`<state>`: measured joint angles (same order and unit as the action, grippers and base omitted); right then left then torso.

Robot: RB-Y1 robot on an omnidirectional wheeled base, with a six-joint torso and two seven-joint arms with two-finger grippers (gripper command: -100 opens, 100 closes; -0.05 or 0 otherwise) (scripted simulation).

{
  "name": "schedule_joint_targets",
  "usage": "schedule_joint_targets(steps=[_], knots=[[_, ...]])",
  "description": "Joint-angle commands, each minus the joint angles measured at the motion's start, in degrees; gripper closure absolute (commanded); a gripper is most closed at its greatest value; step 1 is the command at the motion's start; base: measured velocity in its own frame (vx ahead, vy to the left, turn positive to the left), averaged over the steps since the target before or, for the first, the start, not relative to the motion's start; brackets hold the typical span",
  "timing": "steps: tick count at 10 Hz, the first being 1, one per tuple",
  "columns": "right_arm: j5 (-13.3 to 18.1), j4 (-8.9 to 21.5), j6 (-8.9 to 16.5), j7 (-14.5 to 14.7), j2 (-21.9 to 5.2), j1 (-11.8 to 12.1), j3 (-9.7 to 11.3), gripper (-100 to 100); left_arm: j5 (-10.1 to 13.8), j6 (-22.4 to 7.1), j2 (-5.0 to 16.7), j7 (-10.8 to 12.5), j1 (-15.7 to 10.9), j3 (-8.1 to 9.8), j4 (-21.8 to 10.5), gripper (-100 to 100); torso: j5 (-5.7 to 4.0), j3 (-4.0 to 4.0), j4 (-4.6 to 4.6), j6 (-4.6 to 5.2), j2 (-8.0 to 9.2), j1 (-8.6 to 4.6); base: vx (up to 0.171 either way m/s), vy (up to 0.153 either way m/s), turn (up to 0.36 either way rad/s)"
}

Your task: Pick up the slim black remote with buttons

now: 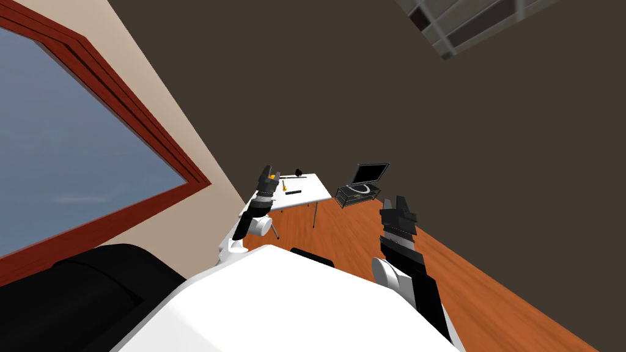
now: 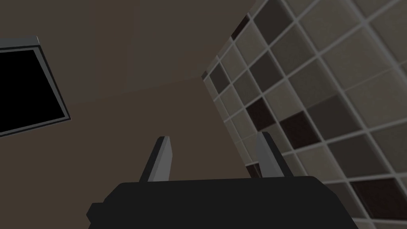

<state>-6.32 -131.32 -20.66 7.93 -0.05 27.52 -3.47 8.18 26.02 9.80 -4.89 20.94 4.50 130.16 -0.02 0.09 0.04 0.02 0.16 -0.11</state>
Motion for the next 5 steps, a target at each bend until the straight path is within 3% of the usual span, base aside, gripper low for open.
schedule_joint_targets(steps=[1, 4, 5], knots=[[0.0, 0.0, 0.0, 0.0, 0.0, 0.0, 0.0, 0, 0.4, -2.9, 1.8, 1.4, -1.6, 0.87, -1.9, -100, 0.0, 0.0, 0.0, 0.0, 0.0, 0.0, -0.059, -0.052, -0.179], [0.0, 0.0, 0.0, 0.0, 0.0, 0.0, 0.0, 0, 0.8, -7.7, 3.1, 2.5, -3.2, 1.72, -3.5, -100, 0.0, 0.0, 0.0, -0.01, 0.0, 0.03, -0.038, -0.026, -0.072], [0.0, 0.0, 0.0, 0.0, 0.0, 0.0, 0.0, 0, 1.2, -9.5, 4.5, 3.6, -4.9, 2.6, -5.1, -100, 0.01, -0.01, 0.0, -0.03, -0.03, 0.05, -0.042, -0.036, -0.123]])
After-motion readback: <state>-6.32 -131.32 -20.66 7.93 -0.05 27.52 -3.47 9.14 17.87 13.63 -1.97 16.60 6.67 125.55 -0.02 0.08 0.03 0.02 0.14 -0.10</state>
